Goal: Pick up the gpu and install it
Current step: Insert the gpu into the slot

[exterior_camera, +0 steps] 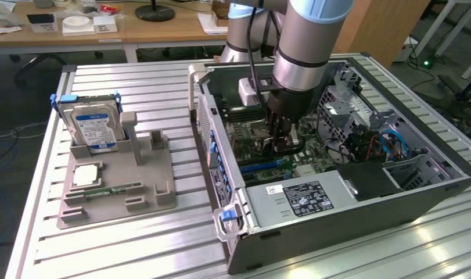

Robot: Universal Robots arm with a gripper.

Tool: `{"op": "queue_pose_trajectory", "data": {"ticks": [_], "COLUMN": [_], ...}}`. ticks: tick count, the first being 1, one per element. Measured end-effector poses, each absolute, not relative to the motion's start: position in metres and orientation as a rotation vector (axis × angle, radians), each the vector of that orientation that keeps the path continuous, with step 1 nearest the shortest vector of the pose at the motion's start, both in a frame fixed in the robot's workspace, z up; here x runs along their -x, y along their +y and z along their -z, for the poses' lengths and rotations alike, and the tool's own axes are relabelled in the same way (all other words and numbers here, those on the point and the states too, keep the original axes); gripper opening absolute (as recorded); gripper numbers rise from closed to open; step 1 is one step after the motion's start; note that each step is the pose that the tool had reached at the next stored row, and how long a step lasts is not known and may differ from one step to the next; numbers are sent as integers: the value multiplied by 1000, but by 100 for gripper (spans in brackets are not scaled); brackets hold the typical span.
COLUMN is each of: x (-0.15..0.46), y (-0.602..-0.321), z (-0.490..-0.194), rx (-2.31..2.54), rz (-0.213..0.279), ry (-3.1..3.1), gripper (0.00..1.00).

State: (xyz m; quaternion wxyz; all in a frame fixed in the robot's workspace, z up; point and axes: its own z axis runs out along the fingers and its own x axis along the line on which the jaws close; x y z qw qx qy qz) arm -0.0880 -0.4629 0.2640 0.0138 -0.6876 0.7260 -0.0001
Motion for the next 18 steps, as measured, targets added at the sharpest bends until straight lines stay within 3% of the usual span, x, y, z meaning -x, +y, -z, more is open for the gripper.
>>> {"op": "queue_pose_trajectory", "data": {"ticks": [18], "x": [97], "y": [-465], "z": [-253], "rx": [2141], "rz": [0], "ry": [2261], "gripper": [27]}}
